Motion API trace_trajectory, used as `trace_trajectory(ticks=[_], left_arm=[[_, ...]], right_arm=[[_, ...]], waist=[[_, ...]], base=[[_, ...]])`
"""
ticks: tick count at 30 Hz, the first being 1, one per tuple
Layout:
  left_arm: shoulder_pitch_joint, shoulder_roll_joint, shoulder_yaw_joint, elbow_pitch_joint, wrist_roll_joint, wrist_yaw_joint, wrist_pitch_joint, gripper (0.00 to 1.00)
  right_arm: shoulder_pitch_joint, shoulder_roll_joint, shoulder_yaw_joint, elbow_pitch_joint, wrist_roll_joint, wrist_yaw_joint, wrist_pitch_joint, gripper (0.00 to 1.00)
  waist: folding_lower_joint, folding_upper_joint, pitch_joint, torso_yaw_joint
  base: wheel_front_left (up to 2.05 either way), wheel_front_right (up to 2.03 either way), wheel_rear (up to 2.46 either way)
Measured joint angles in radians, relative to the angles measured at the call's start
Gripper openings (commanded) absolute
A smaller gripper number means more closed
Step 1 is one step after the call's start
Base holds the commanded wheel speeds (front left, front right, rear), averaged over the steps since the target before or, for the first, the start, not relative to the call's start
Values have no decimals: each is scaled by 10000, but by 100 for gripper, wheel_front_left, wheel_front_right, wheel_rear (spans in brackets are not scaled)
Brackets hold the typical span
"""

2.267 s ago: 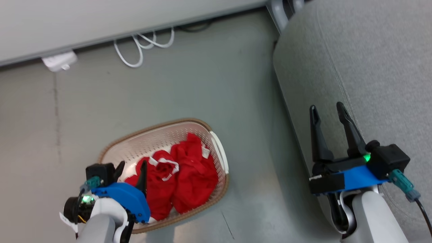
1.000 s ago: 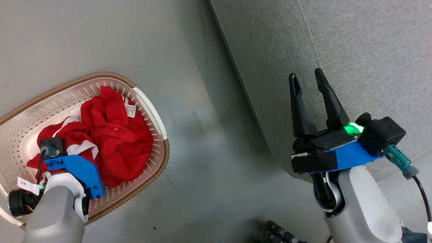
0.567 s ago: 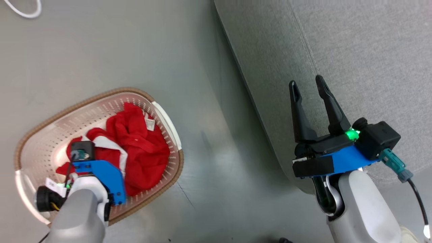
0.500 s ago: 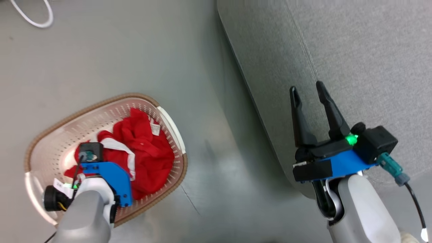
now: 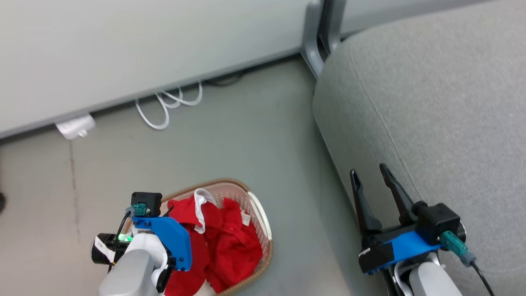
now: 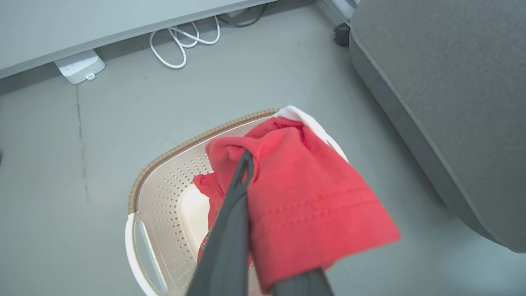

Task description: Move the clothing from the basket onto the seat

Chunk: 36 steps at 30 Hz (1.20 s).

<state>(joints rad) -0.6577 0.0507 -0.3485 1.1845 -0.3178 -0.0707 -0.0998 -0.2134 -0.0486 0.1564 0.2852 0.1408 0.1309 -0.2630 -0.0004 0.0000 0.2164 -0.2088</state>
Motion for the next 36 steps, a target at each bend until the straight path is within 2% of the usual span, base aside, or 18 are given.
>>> trace_trajectory(ticks=[5, 11, 23, 32, 36], left_arm=[[109, 6, -738, -1043, -941, -382, 4, 0], [129, -13, -2104, -2732, -2136, -447, 387, 0], [-882, -17, -4040, -5118, -4115, 322, 715, 0], [-1393, -19, -4928, -5363, -4842, 775, 573, 0], [-1448, -19, -5120, -5308, -5003, 811, 495, 0]], right_arm=[[520, -2, -33, -13, -86, 0, 222, 100], [938, -2, -21, -270, -178, 0, 529, 100], [1165, -2, 128, -686, -238, 0, 884, 100], [1264, -2, 188, -832, -242, 0, 993, 100], [1321, -2, 219, -840, -240, 0, 1005, 100]], waist=[[-1, 0, -1117, 510], [0, 0, -2050, 1021], [3, 0, -2624, 1358], [3, 0, -2691, 1307], [4, 0, -2651, 1304]], base=[[0, 0, 0], [0, 0, 0], [0, 0, 0], [0, 0, 0], [0, 0, 0]])
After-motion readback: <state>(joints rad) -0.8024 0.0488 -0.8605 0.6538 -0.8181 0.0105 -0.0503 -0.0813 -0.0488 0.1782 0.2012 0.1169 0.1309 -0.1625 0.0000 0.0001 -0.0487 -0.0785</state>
